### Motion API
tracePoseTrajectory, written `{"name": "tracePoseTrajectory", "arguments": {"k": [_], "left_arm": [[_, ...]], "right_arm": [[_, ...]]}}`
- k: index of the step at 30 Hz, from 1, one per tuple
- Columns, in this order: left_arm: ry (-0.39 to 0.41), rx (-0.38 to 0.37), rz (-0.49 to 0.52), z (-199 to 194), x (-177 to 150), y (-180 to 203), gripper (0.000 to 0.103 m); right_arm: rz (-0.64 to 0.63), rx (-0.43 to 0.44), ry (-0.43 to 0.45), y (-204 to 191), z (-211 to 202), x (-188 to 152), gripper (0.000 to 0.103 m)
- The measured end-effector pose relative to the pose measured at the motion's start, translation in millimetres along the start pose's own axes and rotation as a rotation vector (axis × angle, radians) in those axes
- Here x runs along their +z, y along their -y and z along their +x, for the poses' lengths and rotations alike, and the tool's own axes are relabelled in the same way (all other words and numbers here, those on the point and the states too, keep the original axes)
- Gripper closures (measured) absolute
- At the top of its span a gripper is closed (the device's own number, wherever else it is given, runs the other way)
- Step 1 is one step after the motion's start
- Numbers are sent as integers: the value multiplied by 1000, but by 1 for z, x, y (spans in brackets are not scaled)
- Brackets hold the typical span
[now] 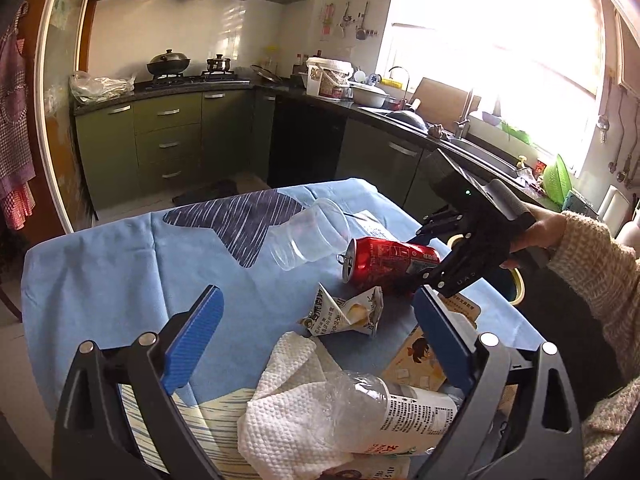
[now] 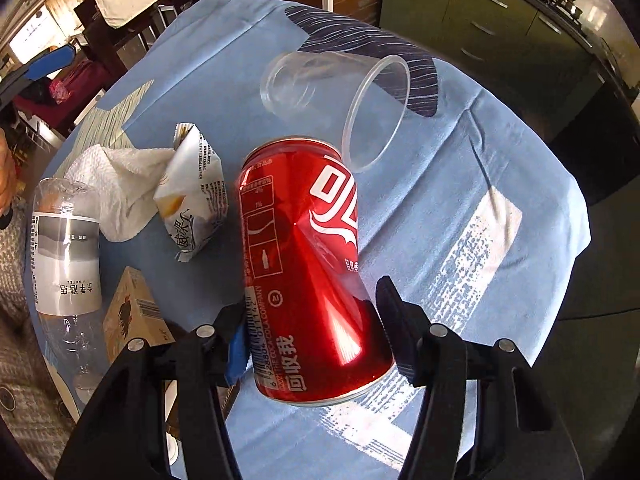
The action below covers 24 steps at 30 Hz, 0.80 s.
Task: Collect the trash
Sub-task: 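Drop the can in the bin with the right tool while left tool nears the wrapper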
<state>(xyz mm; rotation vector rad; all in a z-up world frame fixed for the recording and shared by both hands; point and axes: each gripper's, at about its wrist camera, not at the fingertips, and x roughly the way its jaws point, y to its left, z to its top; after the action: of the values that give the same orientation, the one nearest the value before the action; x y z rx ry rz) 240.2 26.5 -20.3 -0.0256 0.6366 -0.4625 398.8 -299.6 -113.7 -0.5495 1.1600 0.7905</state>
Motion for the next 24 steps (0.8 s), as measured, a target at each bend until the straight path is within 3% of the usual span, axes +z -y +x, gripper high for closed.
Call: {"name": "tracePoseTrajectory", "arguments": {"k": [7,11,16,22,24], "left_arm": [[3,-4,-11,2,0,-3,11],[-2,-2,-6,3,-1,-3,11],[-7,-5,-2,5,-1,-1,11],[-20,-23,8,10,-2,3,11],[-28,-22,15,13,-3,6,11]], "right_arm": [[112,35,111,13,-37,-20,47],[210,21,199,27,-73,-48,47],[427,-80,240,73,-106,-121,47],[689,-235,156,127,-101,-219,51],[748,-257,135,138,-96,-242,57]]}}
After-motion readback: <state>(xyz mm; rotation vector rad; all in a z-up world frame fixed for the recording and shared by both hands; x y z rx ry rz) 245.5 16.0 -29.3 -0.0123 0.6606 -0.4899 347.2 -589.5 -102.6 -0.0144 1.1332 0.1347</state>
